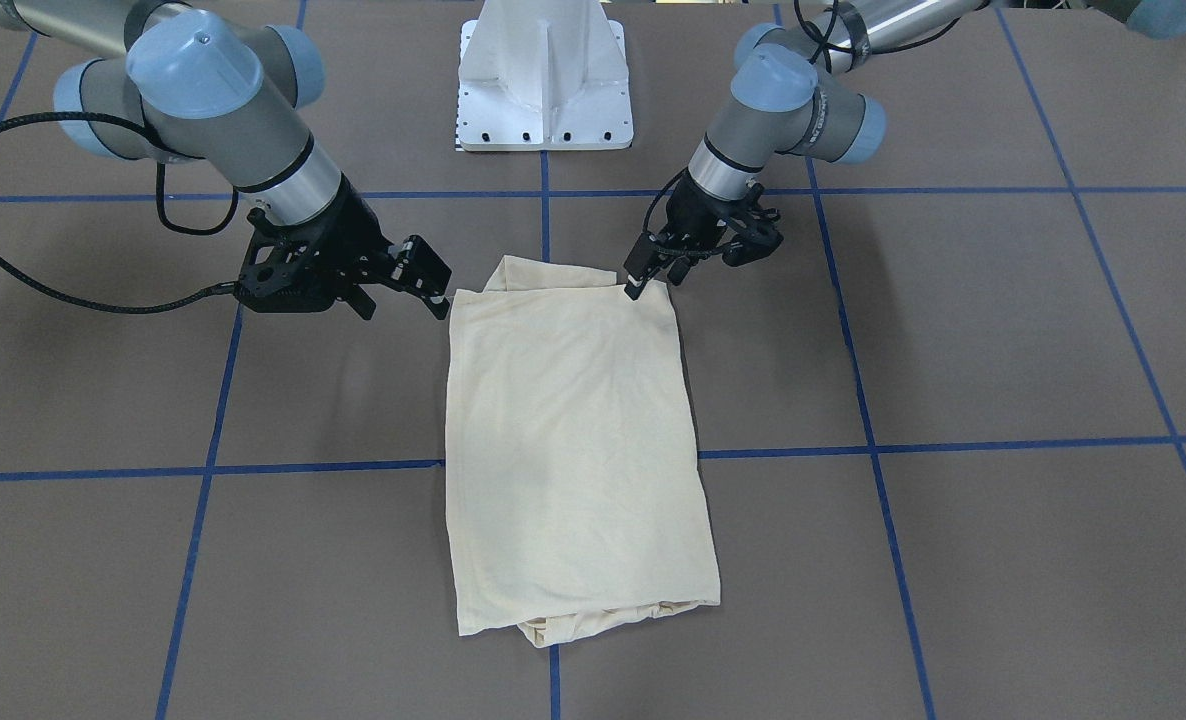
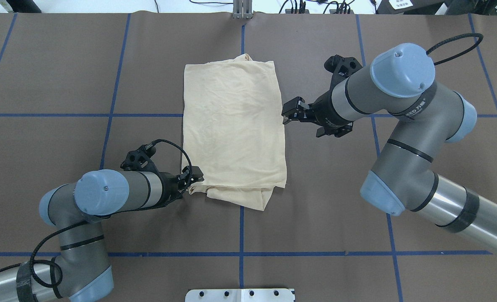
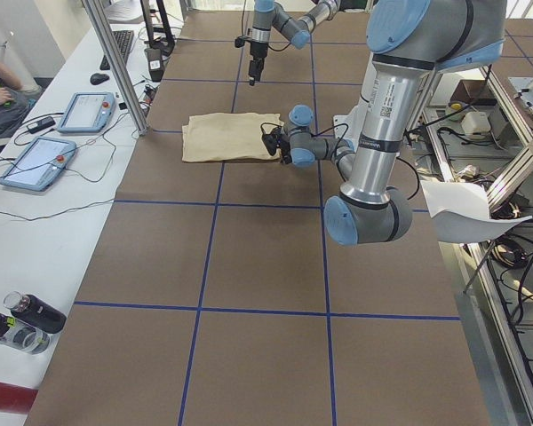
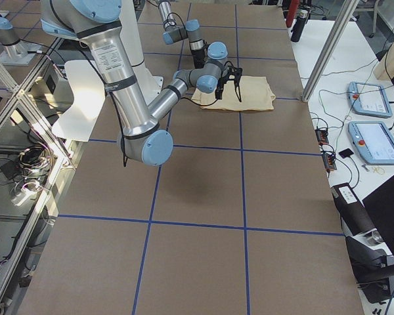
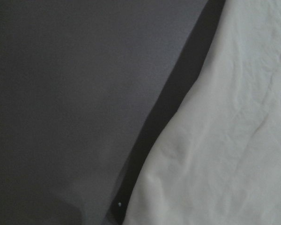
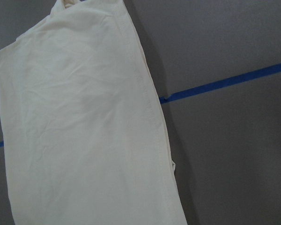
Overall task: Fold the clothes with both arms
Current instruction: 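Move both grippers to the shirt's near corners and grasp them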
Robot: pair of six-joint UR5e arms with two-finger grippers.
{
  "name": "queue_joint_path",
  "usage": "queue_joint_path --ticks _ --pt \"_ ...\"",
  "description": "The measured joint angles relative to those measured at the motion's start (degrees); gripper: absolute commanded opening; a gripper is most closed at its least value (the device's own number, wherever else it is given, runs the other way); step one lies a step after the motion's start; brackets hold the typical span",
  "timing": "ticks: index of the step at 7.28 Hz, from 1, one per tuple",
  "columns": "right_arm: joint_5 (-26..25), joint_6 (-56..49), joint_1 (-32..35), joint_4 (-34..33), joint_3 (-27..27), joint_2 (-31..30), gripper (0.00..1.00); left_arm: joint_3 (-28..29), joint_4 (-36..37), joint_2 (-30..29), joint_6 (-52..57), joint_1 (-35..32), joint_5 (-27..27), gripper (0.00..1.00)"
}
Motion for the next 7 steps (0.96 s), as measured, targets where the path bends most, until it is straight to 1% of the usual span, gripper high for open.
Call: queue_joint_path --ticks 1,2,3,6,7 --pt "0.0 0.0 0.0 0.0 0.0 0.0 1.00 0.0 0.1 0.0 0.2 0.1 0.0 0.33" --pt "0.1 0.0 0.0 0.1 0.1 0.0 1.00 0.1 0.1 -0.1 0.2 0.1 0.0 0.06" --pt "0.1 0.0 0.0 0.1 0.1 0.0 1.00 0.1 0.1 -0.2 0.3 0.2 0.0 0.00" --pt "-0.3 0.8 -0.9 0.0 0.0 -0.1 1.00 -0.6 0.1 -0.3 0.4 0.0 -0.2 0.00" --pt "-1.2 3.8 -2.3 0.0 0.0 -0.1 1.00 -0.9 0.0 -0.3 0.4 0.0 -0.4 0.00"
